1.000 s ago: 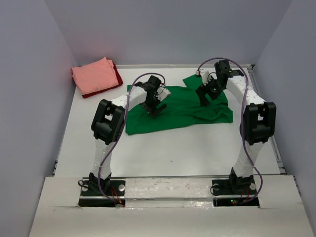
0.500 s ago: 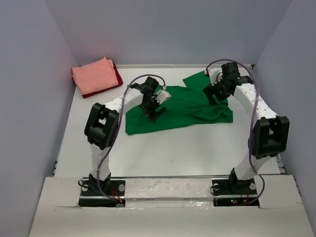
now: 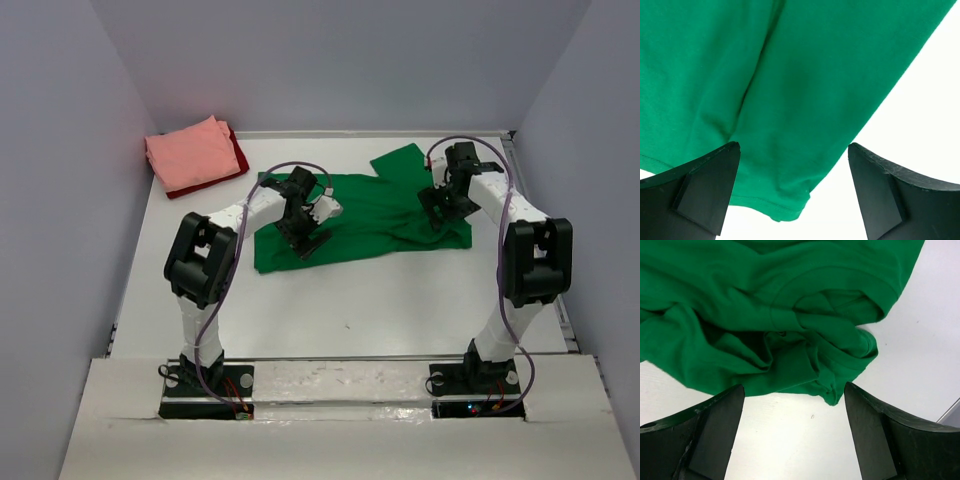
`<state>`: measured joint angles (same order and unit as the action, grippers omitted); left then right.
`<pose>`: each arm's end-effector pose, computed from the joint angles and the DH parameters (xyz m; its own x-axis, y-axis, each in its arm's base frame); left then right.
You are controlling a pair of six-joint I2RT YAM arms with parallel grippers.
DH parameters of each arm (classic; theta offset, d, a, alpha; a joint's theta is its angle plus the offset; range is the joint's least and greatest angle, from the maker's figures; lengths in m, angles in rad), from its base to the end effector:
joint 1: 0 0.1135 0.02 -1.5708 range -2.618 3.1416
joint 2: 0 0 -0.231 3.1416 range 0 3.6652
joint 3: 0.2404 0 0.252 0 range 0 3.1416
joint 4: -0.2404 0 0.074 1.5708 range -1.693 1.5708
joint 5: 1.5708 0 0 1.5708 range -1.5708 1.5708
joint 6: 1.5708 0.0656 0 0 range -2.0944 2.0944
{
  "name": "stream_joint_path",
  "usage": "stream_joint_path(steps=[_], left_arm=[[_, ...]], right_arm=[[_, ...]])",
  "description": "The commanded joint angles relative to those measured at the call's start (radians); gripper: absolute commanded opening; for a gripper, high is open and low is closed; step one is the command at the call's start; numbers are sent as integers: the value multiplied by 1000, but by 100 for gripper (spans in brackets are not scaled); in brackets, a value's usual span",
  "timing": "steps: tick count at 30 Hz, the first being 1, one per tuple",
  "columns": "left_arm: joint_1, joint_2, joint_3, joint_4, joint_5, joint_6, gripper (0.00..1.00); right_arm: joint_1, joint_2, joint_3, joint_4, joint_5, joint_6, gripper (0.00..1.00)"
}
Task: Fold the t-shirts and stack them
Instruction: Fold the flattened tshirt in 1/3 of the way
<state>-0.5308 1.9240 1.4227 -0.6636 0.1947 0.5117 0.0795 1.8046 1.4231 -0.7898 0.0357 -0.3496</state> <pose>0.3368 -0.2124 0.1381 -0.4154 0.8009 -0.4313 0.8785 0.4763 0.0384 0.3763 0.0276 0.1742 -0.8404 -0.4103 -0.3542 -0.3761 0.9119 -0.1641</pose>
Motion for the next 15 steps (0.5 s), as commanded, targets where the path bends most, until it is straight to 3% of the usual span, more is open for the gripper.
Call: stream_joint_path(steps=[1,15], left_arm=[[-5,12,25,-1,-17,16,99],[-6,59,22,24,-100,5,99]], right_arm=[[-21,25,31,-60,56,69,86],[-82,62,51,-57,102,86,87]])
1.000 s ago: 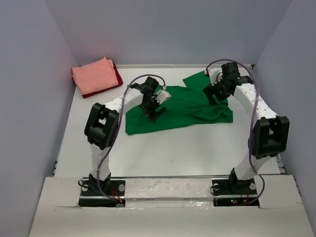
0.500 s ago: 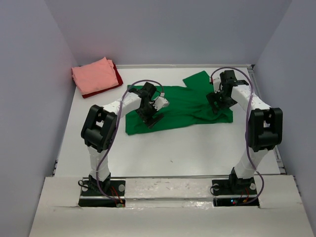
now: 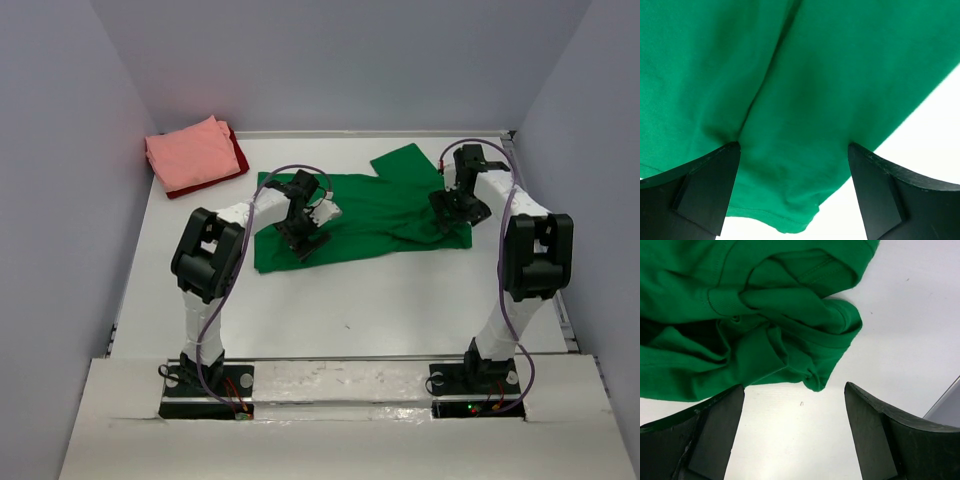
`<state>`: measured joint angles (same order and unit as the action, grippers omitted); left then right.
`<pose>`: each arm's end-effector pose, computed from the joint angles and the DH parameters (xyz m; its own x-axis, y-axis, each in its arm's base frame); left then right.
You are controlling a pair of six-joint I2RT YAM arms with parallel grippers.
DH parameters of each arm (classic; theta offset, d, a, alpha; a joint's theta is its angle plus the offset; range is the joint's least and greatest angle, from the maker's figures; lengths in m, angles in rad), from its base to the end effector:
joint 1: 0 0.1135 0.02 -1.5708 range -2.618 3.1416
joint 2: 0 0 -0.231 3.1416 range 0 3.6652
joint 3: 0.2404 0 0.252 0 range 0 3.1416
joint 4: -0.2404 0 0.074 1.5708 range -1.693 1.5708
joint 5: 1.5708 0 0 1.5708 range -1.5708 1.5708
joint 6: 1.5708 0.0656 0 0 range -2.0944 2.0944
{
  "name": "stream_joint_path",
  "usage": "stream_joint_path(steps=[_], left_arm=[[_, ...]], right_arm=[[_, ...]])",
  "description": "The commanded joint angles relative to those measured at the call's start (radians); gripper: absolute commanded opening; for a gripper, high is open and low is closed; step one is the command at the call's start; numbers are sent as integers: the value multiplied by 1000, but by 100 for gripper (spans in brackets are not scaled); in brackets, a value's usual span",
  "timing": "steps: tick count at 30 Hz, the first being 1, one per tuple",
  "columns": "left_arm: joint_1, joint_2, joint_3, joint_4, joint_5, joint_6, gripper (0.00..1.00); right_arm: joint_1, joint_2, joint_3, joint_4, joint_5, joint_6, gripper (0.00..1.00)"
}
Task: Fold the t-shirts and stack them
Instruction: Fold the flattened tshirt in 1/3 of the way
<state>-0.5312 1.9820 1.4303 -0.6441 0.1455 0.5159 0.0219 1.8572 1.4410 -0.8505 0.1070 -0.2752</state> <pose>0.3427 -0.2124 0.1188 -0.4280 0.8176 -0.3852 0.8716 0.4861 0.0633 0.3751 0.0012 0.1582 -0.9208 -0.2904 -0.2605 -0.2494 0.9516 -0.1794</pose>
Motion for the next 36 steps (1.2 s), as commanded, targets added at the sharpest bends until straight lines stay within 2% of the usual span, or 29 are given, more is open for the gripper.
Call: stream_joint_path(steps=[1,4,8,15,23,28,36], left_arm=[[-6,0,12,11,-60,-2,99],[-6,1,-4,27,-95,-7,99],[-9,6,-21,37,-135,-11,99],[-50,-8,-89,60,-251,3,99],[-78,-38,-162,70,-291,-2,99],[-82,-40,-171,67,-288,-5,99],[-82,-40,-145,75,-244,-19,99]], right_arm=[[-25,11,32,13,28,11,87],[-34,25,29,50,85,4,88],[-43,37,50,18,109,-12,89],[-53,-38,114,-47,76,-1,91],[-53,-90,179,-130,46,1,92],[-53,-92,127,-165,82,-9,93],[-62,-125,-36,-12,-12,-48,94]])
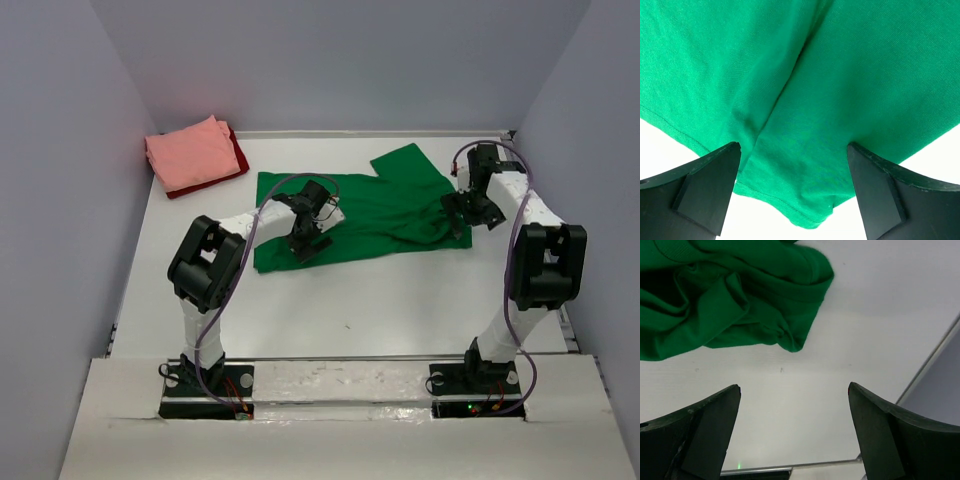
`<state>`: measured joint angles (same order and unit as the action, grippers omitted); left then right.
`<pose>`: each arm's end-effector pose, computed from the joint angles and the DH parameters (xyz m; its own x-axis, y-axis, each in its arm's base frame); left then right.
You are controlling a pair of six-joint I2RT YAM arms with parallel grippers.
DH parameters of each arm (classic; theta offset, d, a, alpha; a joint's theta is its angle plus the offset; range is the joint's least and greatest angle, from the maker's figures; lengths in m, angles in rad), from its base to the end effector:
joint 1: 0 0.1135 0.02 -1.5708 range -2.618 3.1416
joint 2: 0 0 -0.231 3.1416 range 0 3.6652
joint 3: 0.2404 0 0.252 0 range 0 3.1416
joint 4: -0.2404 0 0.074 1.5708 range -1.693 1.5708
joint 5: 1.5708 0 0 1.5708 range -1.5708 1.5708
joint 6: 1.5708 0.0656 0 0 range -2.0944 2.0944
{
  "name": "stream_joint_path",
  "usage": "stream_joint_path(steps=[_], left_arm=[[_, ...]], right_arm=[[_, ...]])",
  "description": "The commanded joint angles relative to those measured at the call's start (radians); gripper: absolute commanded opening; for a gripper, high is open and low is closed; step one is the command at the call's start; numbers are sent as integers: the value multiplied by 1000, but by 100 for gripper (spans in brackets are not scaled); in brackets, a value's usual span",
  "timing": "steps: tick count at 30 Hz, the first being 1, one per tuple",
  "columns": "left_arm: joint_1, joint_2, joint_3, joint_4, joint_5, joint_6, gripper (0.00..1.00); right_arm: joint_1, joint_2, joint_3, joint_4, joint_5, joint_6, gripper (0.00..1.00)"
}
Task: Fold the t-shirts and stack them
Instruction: Fold the flattened tshirt in 1/3 of the way
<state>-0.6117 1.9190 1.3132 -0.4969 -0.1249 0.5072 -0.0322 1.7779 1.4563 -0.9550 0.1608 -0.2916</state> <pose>0.3297 -0.2213 0.1165 -0.3842 0.8582 -0.3404 0.8127 0.4893 0.3163 0.3584 -0.0221 0.1863 -0.9386 -0.2537 -0.2337 -0.2001 0.9524 -0.2301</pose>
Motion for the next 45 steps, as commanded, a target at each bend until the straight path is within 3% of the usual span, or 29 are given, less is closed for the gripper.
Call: stream_joint_path(steps=[1,5,13,30,45], left_arm=[[-2,25,-25,-72,30,-10,99],[-2,31,-15,-66,28,-12,99],[-3,35,-15,-66,25,-10,99],[-2,6,-43,-65,22,-16,99],[-2,-24,-75,-55,24,-16,99]], right_arm=[[-8,-51,-86,119,-76,-34,94],[-8,-72,-160,260,-193,-47,94],[-8,-43,-168,354,-263,-60,93],[-8,34,-260,455,-253,-81,93],[-8,-43,-375,447,-181,-127,94]])
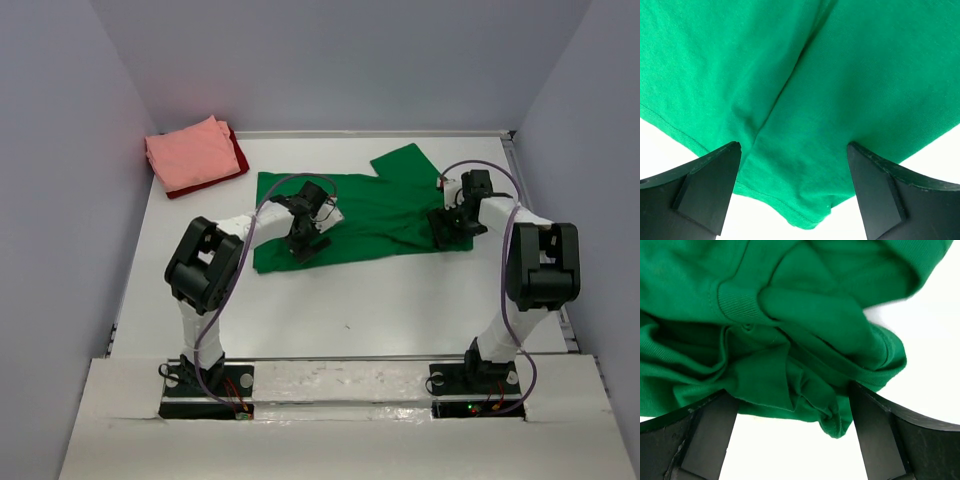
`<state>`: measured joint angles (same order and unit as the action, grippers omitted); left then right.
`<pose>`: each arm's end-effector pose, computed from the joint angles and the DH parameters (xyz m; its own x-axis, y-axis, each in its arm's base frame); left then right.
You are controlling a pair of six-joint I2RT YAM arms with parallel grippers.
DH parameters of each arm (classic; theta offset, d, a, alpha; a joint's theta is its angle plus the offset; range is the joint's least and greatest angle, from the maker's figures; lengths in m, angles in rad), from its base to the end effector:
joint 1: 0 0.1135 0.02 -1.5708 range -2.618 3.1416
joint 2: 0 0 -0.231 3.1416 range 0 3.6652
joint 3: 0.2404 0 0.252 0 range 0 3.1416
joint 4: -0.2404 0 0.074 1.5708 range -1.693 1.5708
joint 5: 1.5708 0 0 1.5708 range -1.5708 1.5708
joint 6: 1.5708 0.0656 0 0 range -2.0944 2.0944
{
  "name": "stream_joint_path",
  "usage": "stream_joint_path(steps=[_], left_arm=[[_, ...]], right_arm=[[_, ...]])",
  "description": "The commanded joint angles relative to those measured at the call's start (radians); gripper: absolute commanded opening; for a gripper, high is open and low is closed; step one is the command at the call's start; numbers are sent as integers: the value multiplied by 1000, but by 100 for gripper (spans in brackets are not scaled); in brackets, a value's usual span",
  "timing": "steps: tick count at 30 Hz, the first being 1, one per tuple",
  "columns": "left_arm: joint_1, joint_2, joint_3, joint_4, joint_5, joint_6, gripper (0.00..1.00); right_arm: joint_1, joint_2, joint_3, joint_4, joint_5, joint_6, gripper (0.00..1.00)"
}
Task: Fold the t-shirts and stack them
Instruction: Fold the flattened tshirt in 1/3 of the way
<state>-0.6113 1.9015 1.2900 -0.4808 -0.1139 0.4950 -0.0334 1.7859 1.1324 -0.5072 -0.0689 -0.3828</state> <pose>0.3269 -0.2200 0.1171 -0.3892 0.8491 -0.3573 0.8094 0.5003 0.3075 0.3557 -0.0074 0.1101 -0.8524 -0.3443 -0.3934 -0.3369 0.9372 -0.0904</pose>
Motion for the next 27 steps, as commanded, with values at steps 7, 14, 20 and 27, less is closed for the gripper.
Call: stream_joint_path(steps=[7,14,20,27], left_arm=[[-2,-38,-96,-58,-36,11,99],[-2,-78,-162,-48,-81,27,99],[-2,-116,-198,-58,-90,28,99],[-4,-156,-238,-67,-79,10,99]], right_arm=[[-36,-105,-111,-22,98,-70,96],[-65,-144,-132,-56,116,-97,96],[-83,-183,-177,-74,126,-117,97],[-103,-229,-217,-102,130,-134,98]])
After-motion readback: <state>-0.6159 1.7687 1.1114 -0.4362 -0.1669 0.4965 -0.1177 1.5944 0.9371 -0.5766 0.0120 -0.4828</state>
